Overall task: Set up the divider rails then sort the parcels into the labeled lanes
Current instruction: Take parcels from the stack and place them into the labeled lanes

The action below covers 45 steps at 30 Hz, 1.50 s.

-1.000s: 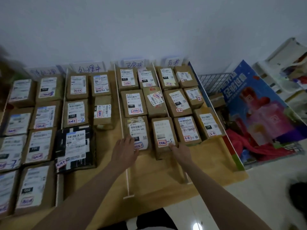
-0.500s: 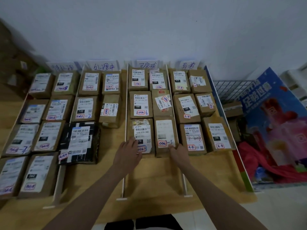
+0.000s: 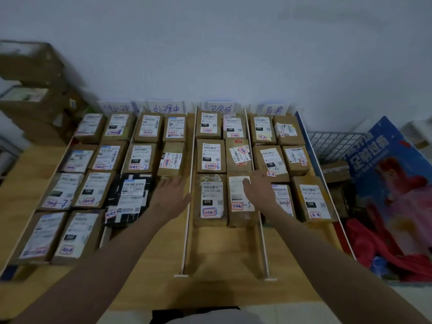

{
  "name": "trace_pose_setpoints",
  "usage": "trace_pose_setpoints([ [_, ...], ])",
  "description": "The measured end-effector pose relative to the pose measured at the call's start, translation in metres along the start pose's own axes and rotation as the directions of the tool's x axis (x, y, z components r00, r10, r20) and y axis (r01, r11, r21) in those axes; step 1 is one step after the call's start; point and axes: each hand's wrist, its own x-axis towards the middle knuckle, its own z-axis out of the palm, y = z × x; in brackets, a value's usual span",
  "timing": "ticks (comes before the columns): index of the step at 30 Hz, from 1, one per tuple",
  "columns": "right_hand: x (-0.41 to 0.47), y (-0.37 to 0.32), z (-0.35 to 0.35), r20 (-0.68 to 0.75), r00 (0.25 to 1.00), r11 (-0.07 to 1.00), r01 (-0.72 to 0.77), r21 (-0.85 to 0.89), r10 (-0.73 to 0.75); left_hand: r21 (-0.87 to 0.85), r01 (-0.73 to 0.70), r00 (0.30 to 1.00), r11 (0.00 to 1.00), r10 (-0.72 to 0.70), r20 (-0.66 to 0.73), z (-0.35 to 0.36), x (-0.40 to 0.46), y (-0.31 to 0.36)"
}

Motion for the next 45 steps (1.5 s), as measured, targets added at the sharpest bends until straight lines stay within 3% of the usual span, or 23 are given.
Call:
trace_pose_setpoints([
  [6,-0.016,-0.087,0.008,0.009,0.952,0.922,0.3,-0.244,-0.307,-0.009,0.147,0.986,0.989,-0.148,-0.081,-0.032,-0.035,-0.065],
  [13,-0.07,-0.181,0.069,0.044,0.854,0.815,0.509,-0.277,-0.519,0.001,0.323,0.939,0.946,-0.321,-0.126,-0.045,-0.113,-0.16],
  [22,-0.164,-0.277,0.161,0.123,0.797,0.763,0.602,-0.235,-0.591,-0.023,0.435,0.894,0.9,-0.435,-0.103,-0.029,-0.231,-0.286],
  [29,-0.211,-0.331,0.218,0.181,0.766,0.72,0.642,-0.266,-0.616,-0.037,0.471,0.874,0.882,-0.472,-0.117,-0.021,-0.286,-0.347],
  [37,-0.206,-0.394,0.265,0.212,0.742,0.686,0.669,-0.286,-0.636,-0.06,0.495,0.859,0.867,-0.498,-0.115,-0.017,-0.288,-0.412],
  [45,-0.159,-0.441,0.322,0.229,0.792,0.761,0.609,-0.222,-0.567,-0.006,0.477,0.878,0.879,-0.477,-0.021,-0.005,-0.252,-0.484],
])
